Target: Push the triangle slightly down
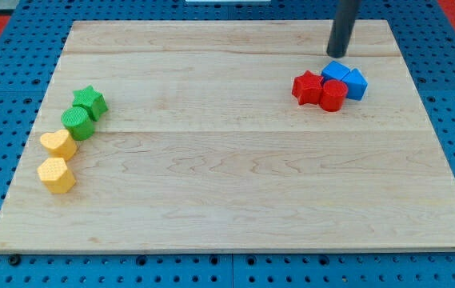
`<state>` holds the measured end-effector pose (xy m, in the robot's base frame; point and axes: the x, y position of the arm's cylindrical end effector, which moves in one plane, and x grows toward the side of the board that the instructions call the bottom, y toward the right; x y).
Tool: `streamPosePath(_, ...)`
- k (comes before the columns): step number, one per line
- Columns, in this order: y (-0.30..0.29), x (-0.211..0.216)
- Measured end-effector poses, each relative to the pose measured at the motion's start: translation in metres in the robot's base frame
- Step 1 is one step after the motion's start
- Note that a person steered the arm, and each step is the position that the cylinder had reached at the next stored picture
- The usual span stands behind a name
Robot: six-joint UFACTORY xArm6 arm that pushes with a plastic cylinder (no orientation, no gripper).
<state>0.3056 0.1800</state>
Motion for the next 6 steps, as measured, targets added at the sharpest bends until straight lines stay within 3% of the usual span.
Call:
streamPosePath(1,-0.017,0.052)
streamPosePath(2,-0.017,0.050)
streamPosePath(4,-0.008,-0.007)
streamPosePath(6,0.029,0.051)
